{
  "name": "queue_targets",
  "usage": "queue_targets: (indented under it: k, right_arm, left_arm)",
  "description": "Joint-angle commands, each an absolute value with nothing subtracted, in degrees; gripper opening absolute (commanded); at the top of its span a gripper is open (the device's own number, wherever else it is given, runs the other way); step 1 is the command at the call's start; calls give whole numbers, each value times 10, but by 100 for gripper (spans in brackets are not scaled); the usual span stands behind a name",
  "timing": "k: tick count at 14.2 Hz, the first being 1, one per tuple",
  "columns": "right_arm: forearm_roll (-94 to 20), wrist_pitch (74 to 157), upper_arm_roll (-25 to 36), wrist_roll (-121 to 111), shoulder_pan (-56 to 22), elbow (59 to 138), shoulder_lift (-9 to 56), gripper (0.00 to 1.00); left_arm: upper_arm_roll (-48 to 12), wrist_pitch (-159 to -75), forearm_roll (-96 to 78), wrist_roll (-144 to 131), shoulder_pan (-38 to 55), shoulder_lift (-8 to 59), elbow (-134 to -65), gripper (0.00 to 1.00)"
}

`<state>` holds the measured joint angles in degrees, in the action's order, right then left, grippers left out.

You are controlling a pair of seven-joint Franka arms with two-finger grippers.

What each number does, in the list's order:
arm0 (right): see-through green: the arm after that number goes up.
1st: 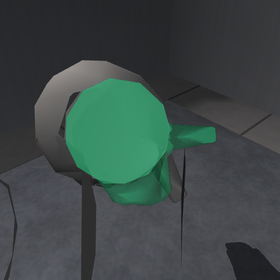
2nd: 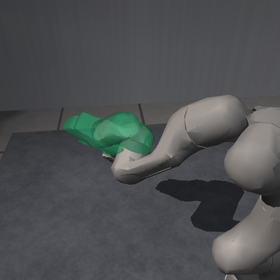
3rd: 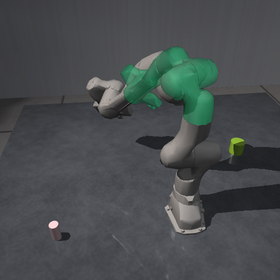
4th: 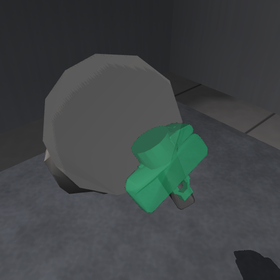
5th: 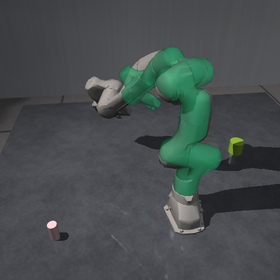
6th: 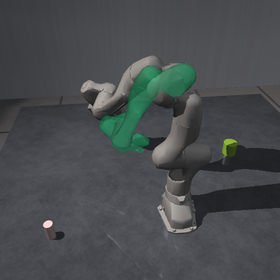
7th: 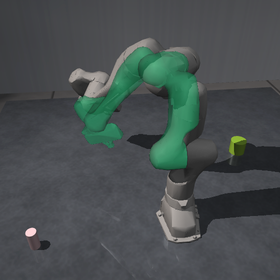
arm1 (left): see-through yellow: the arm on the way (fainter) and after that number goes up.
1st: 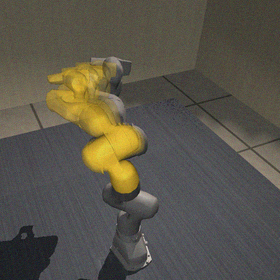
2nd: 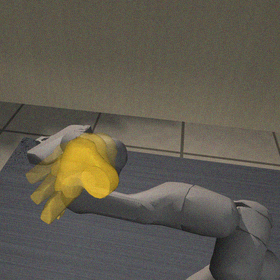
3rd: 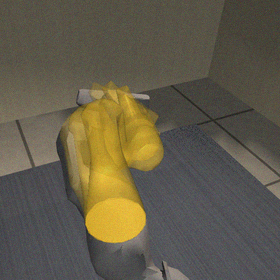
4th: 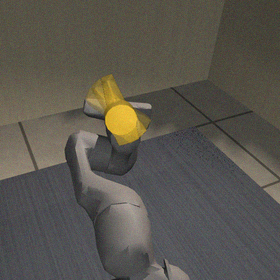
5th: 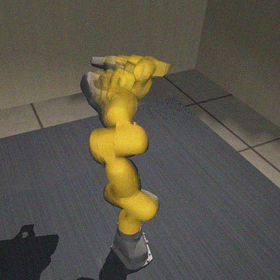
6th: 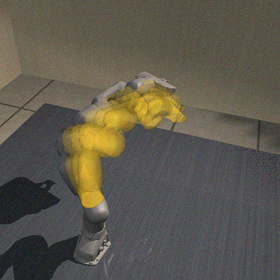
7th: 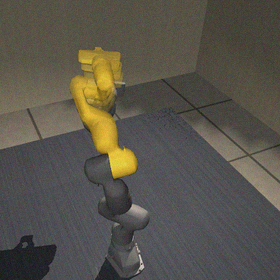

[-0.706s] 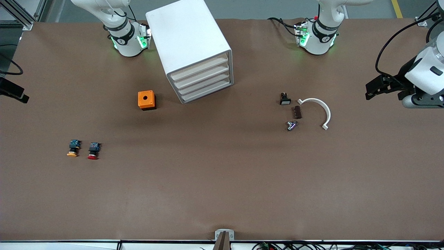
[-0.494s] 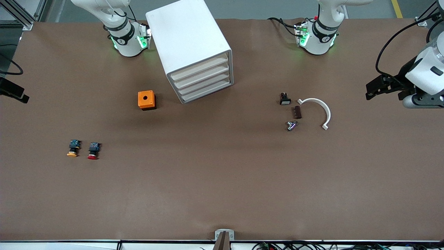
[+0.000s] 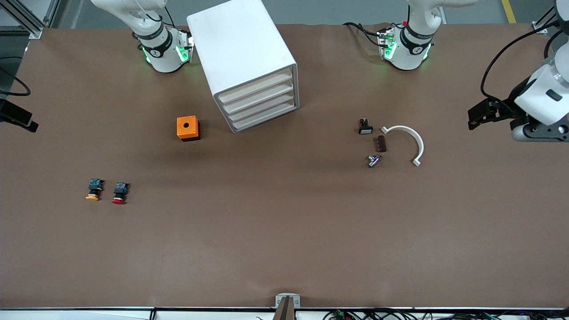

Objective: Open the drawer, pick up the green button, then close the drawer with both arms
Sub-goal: 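Move the left gripper toward the white drawer cabinet's drawer handle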

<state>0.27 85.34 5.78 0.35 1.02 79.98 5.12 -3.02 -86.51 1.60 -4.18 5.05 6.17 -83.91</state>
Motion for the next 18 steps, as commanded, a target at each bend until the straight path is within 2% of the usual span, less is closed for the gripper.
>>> queue_targets:
  k: [1, 9, 12, 18]
  right_arm:
    - [-5, 847, 53, 0, 19, 782, 60, 100]
    - [-4, 847, 53, -2, 18, 780, 61, 100]
    - [-3, 848, 54, 1, 18, 780, 62, 100]
    - [-5, 860, 54, 2, 17, 780, 64, 100]
  left_arm:
    - [-44, -856, 7, -34, 58, 80, -847, 100]
    - [-51, -839, -173, 106, 55, 184, -860, 100]
    - [-52, -813, -271, 162, 57, 243, -861, 100]
    - [-80, -816, -387, 213, 59, 370, -853, 100]
